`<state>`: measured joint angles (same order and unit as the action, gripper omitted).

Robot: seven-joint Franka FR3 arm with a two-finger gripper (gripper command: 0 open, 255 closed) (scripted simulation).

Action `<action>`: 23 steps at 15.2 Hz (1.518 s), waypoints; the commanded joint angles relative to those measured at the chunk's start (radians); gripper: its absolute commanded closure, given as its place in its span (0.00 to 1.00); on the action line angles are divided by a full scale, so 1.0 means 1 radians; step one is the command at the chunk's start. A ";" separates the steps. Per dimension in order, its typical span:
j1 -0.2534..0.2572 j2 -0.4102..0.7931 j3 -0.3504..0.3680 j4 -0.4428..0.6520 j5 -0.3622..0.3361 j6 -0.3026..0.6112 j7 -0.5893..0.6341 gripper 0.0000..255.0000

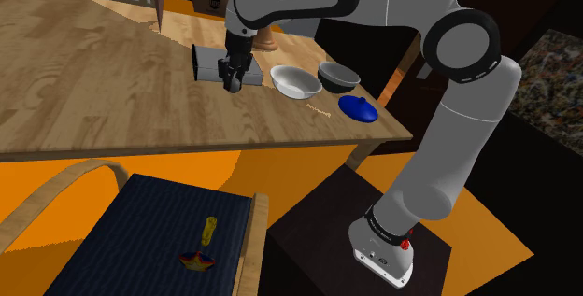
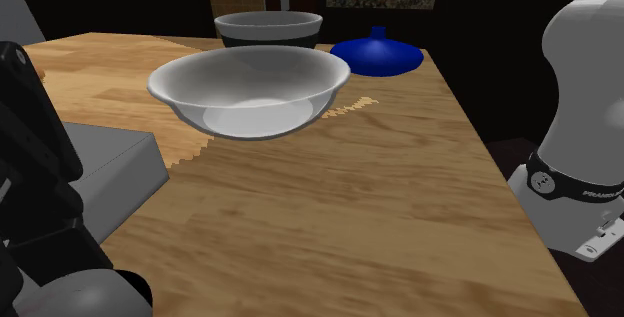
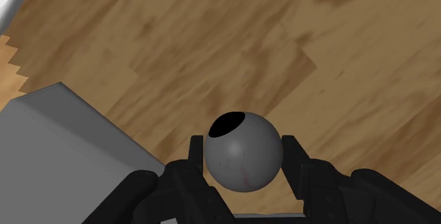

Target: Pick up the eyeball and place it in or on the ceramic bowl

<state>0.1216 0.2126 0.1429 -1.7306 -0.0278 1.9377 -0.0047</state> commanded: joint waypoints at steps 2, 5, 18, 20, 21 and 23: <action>0.000 -0.005 0.000 0.020 0.001 -0.025 -0.001 1.00; 0.000 -0.011 0.001 0.053 0.002 -0.064 -0.001 1.00; 0.002 -0.013 0.002 0.225 0.003 -0.238 -0.002 1.00; 0.003 -0.009 0.002 0.257 0.003 -0.266 -0.002 1.00; 0.003 -0.007 0.003 0.274 0.002 -0.281 -0.002 1.00; 0.004 -0.002 0.003 0.308 0.001 -0.310 -0.001 1.00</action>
<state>0.1261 0.2082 0.1460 -1.4377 -0.0259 1.6411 -0.0053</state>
